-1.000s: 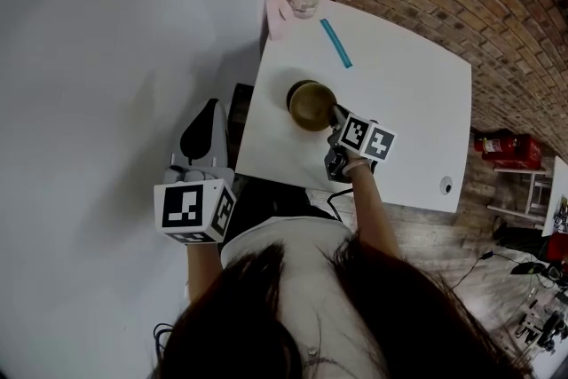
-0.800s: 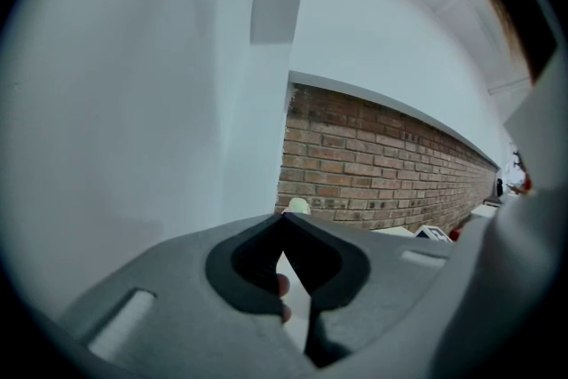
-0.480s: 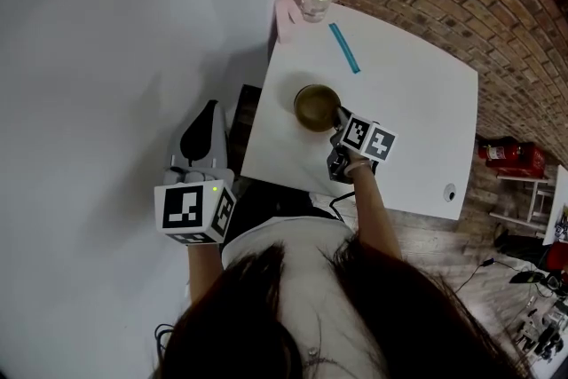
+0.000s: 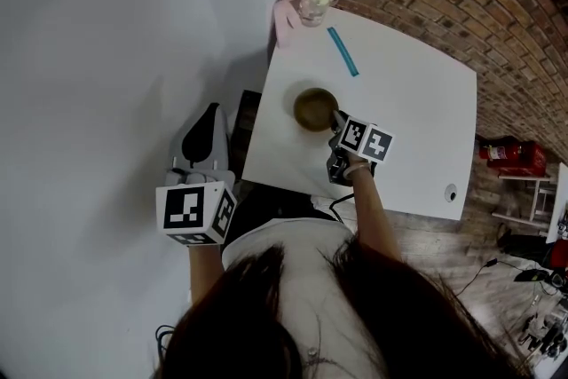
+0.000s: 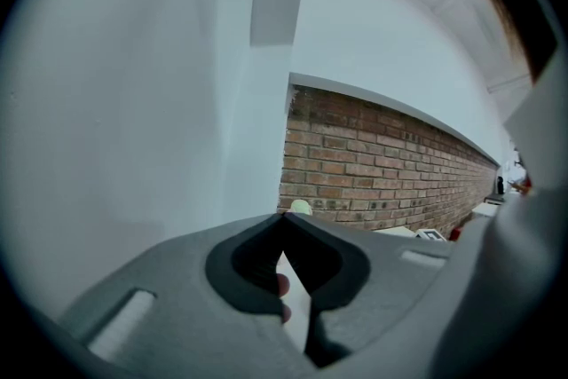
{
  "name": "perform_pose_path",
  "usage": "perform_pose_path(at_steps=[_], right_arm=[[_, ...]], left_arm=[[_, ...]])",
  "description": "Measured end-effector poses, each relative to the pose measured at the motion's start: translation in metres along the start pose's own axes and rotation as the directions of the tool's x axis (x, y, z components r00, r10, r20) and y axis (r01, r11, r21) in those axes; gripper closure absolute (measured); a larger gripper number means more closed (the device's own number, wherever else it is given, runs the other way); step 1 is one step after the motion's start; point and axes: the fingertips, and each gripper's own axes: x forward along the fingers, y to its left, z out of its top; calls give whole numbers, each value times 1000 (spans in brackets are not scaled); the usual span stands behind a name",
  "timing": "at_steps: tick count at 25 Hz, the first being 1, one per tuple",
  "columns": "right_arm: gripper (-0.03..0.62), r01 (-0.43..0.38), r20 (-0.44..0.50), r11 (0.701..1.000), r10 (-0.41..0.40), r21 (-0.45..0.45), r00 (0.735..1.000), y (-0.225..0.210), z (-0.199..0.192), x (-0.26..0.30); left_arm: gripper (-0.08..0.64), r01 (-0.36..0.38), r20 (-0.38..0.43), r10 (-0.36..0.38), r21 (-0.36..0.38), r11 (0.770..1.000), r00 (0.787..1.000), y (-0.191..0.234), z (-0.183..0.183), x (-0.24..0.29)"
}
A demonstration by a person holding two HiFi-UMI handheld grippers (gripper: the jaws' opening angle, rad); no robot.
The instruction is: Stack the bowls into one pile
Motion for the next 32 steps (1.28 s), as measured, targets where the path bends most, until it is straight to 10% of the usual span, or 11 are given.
perform_pose_path(at_steps=[32], right_arm=[[589,-56,239,965,119,-257,964,13,47,-116]], left_arm=[[560,91,35,-93,59,994,995,-90,9,-19]])
